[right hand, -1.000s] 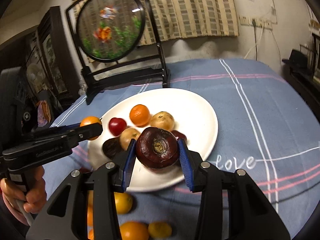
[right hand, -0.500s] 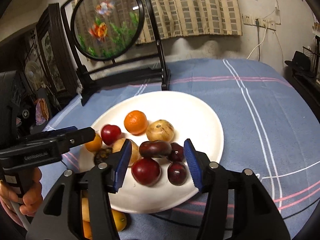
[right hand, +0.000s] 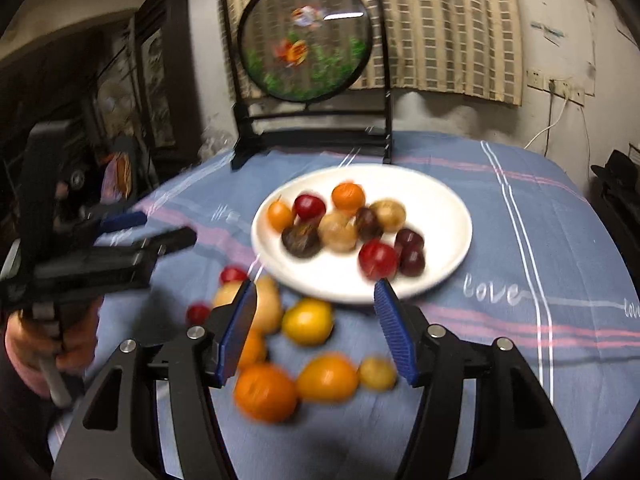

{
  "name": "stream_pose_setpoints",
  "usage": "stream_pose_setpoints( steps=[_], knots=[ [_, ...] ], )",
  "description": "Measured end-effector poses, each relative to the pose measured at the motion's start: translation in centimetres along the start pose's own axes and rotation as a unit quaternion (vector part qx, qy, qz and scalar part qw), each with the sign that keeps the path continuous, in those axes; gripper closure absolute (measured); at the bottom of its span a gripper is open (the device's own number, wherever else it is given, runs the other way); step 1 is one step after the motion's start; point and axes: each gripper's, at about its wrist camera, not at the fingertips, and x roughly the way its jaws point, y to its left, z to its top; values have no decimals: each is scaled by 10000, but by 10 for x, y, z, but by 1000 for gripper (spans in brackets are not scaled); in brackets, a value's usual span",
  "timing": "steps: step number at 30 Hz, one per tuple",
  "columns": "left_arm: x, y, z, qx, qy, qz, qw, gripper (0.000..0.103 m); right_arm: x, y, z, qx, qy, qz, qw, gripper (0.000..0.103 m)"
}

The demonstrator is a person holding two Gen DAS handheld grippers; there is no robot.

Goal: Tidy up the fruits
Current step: 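Place the dark red fruit and tangerine on the white plate with both tools, then grasp the large tangerine with the right tool while the left tool grasps a red tomato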

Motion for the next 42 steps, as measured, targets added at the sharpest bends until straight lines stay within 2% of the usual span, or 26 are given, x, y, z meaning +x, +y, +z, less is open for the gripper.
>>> stream_pose_setpoints(
  steps=[6, 14, 28, 32, 38, 42],
  knots=[
    [-3, 21, -8, -551, 179, -202, 9981, 5, -9, 22, -33, -389, 330, -85, 9987, 41],
    [-2, 17, -9, -547, 238, -165, 9981, 5, 7, 32, -48, -496, 858, 139, 9950, 41],
    [-3, 16, -10, -488, 278, -204, 9982, 5, 12, 36, -50, -544, 1070, 163, 9926, 41],
    [-4, 16, -10, -446, 244, -102, 9987, 5, 16, 36, -49, -519, 1097, 201, 9924, 41],
    [-6, 17, -10, -489, 208, -103, 9985, 5, 21, 38, -48, -551, 1100, 162, 9923, 52],
    [-6, 19, -9, -536, 218, -133, 9982, 5, 24, 38, -46, -546, 1095, 120, 9924, 52]
  ],
)
